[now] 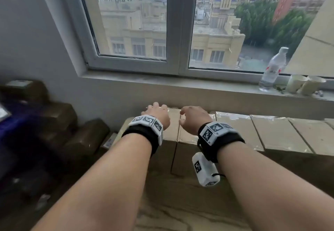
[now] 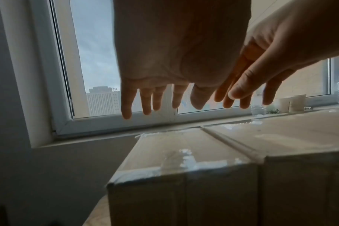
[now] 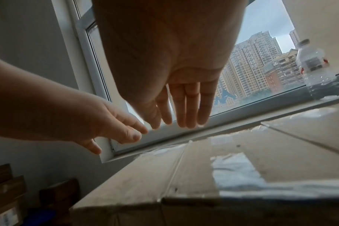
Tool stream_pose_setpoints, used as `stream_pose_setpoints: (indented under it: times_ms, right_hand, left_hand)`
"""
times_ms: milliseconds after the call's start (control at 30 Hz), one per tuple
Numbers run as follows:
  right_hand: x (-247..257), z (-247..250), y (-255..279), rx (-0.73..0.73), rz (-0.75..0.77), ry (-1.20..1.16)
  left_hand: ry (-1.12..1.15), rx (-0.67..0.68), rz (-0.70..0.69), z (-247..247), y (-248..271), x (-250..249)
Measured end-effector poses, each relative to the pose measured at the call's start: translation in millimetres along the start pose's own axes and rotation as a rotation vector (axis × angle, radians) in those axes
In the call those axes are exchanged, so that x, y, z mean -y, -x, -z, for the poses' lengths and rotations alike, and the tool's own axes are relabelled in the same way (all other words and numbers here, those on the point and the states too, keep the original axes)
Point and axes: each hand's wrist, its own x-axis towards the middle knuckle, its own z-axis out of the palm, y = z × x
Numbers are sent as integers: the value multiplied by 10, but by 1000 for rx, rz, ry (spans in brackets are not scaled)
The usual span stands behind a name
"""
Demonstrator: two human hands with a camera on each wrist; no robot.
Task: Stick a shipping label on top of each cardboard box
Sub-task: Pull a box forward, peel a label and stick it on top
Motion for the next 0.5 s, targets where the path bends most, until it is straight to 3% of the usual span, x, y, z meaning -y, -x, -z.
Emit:
stream_pose_setpoints:
  times_ms: [233, 500]
  right_hand:
    - [90, -347, -188, 57, -41, -32]
    - [95, -472, -209, 39, -53, -17]
  left_hand:
    - [64, 98, 59, -385, -166, 218]
    - [279, 150, 236, -479, -185, 325]
